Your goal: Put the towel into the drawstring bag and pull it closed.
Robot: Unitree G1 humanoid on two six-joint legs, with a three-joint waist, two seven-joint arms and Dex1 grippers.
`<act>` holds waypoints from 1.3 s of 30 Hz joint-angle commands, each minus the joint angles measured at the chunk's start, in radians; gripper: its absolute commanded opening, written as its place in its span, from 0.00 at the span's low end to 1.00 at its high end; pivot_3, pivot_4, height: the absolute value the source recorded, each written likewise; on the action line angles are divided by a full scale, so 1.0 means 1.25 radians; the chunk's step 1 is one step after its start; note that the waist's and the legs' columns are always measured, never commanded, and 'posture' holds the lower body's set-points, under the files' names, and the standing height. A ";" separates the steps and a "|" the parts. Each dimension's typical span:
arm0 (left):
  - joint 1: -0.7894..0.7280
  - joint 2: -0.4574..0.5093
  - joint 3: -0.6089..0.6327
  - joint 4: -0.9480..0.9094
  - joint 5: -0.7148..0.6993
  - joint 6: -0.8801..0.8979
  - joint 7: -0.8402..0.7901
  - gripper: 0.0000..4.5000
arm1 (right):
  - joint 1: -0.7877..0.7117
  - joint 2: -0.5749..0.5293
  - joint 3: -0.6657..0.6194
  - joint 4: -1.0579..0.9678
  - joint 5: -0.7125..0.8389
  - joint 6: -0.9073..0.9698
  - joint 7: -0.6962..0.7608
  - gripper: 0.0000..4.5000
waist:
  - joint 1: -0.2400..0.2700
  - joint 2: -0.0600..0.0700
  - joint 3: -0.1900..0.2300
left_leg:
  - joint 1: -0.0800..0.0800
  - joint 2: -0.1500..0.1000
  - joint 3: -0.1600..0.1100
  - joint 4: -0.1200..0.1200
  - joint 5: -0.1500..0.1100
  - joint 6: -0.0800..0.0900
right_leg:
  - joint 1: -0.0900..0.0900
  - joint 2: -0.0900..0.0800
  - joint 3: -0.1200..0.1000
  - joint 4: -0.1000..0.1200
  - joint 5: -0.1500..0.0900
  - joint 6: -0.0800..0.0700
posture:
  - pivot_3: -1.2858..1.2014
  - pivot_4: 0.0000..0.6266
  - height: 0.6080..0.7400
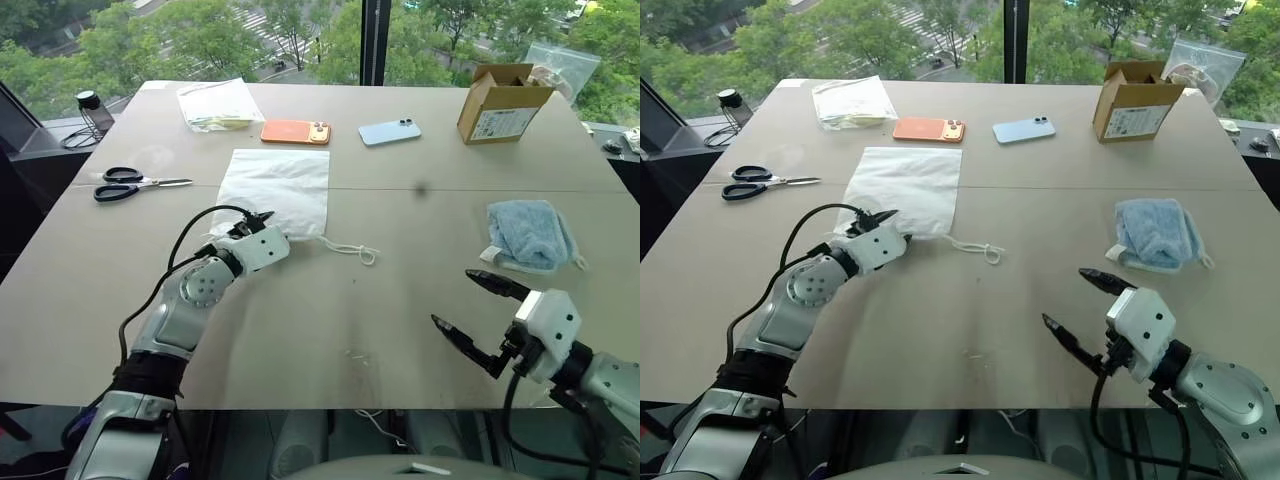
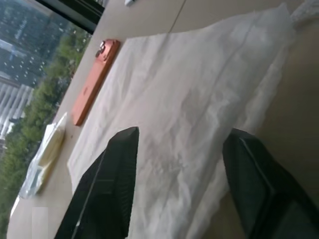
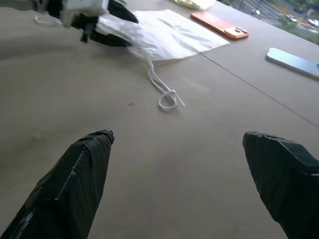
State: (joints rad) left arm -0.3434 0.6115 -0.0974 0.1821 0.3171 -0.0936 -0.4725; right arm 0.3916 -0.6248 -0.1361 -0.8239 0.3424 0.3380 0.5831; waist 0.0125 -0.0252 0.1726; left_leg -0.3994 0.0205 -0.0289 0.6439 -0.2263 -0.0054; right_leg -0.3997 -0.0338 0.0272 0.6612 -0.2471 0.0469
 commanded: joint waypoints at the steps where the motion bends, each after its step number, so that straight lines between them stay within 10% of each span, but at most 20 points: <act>1: -0.035 -0.024 0.028 -0.042 -0.136 0.140 -0.124 0.27 | -0.024 -0.005 -0.026 -0.015 0.020 0.078 -0.033 1.00 | 0.000 0.000 0.000 | 0.000 0.000 0.000 0.001 0.000 0.000 | 0.000 0.000 0.000 0.000 0.000 0.000 | 0.52 0.24 1.00; 4: -0.067 -0.043 0.055 -0.098 -0.272 0.323 -0.222 0.01 | -0.076 0.004 -0.078 0.026 0.043 0.127 -0.062 1.00 | -0.001 0.000 0.000 | -0.001 0.000 0.000 0.001 0.000 0.000 | 0.000 0.000 0.000 0.000 0.000 0.000 | 0.52 0.24 1.00; 15: -0.298 -0.104 0.209 -0.194 -0.681 1.129 -0.232 0.01 | -0.338 -0.053 -0.205 0.313 0.073 0.322 -0.116 1.00 | -0.022 0.000 0.001 | -0.002 -0.002 -0.003 0.004 0.000 0.000 | 0.001 0.001 -0.001 0.001 0.000 0.000 | 0.52 0.24 1.00; 32: -0.339 -0.312 0.208 -0.181 -0.684 1.074 -0.006 0.01 | -0.773 -0.075 0.143 1.058 -0.111 0.343 0.069 1.00 | -0.041 -0.003 -0.001 | 0.000 -0.003 -0.002 0.003 0.000 0.000 | 0.003 0.000 0.000 0.000 0.002 -0.003 | 0.52 0.24 1.00; 39: -0.345 -0.343 0.218 -0.171 -0.688 1.063 0.030 0.00 | -0.731 -0.057 0.219 1.079 -0.201 0.130 0.135 0.44 | -0.043 -0.014 -0.009 | 0.006 -0.002 -0.004 0.004 0.000 0.000 | 0.009 0.001 -0.001 0.000 0.001 0.000 | 0.52 0.24 1.00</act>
State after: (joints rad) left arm -0.7467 0.1871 0.1588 -0.0171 -0.5219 1.2565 -0.4390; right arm -0.5860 -0.7182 0.0700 0.4830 0.1400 0.5178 0.7377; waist -0.0411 -0.0432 0.1620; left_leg -0.3882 0.0177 -0.0344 0.6490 -0.2264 -0.0054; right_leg -0.3842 -0.0327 0.0254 0.6609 -0.2464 0.0478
